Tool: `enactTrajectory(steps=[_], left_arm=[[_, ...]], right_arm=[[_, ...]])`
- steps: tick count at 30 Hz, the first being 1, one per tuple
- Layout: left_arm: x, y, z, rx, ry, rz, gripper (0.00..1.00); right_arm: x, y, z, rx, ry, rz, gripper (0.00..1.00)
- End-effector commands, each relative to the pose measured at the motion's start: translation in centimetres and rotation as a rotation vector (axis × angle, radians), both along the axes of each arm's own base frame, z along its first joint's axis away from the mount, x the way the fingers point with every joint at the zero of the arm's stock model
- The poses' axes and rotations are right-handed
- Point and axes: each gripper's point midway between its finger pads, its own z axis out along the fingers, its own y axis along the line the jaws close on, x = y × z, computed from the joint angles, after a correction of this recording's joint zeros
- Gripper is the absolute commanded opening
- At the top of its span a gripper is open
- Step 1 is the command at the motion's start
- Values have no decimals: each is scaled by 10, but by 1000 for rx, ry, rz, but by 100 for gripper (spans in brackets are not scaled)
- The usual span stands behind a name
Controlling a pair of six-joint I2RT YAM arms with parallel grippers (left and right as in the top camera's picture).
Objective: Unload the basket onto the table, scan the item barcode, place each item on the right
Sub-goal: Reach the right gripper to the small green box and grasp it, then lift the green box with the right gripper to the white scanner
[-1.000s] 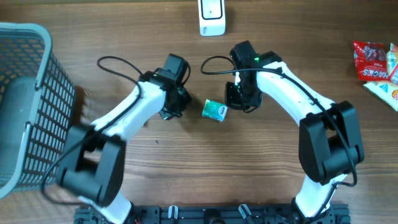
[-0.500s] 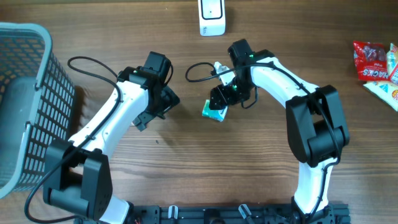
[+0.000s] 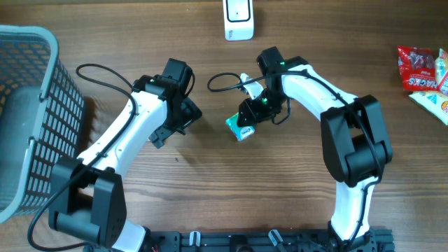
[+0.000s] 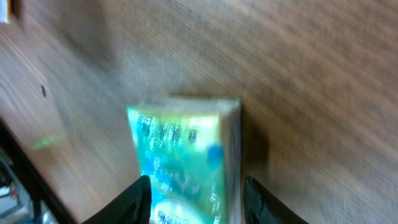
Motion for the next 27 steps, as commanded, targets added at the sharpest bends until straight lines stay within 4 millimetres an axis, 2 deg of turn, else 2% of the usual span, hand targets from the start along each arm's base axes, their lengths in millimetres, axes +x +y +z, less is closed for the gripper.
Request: enactTrajectory(steps=[1,2,4,6,7,9,12,15,17,20,21,23,27], left_arm=[[-2,5,0,19,5,17,100],[-2,5,0,19,5,17,100],[-2,5,0,19,4,17,100],[2,3,0,13,-11,17,100],[4,3,0,11,-17,17,100],[4,3,0,11,-17,17,100],[4,3,0,11,-17,17,100],[4,3,0,11,-17,17,100],[4,3,0,11,-17,17,100],[4,3,0,11,-17,17,100],[4,3,0,11,-17,17,100],[4,3,0,11,-17,17,100],[4,3,0,11,-17,17,100]], right_arm=[[-16,-2,-23,2,85,-36,46],[-17,-4,-25,-11,96,-50,40],[-14,-3,-26,-20,95,-77,35],[-14,-3,-26,-24,107,-101,8],[-14,-3,-26,-33,128,-133,4],[-16,1,-21,-8,162,-155,4],[-7,27,22,181,216,-149,4],[14,39,82,465,232,-137,4],[35,32,112,602,238,-184,4],[70,7,135,736,276,-317,4],[82,-2,154,843,282,-321,4],[90,-13,190,1019,316,-261,4],[106,-12,201,983,415,-304,4]])
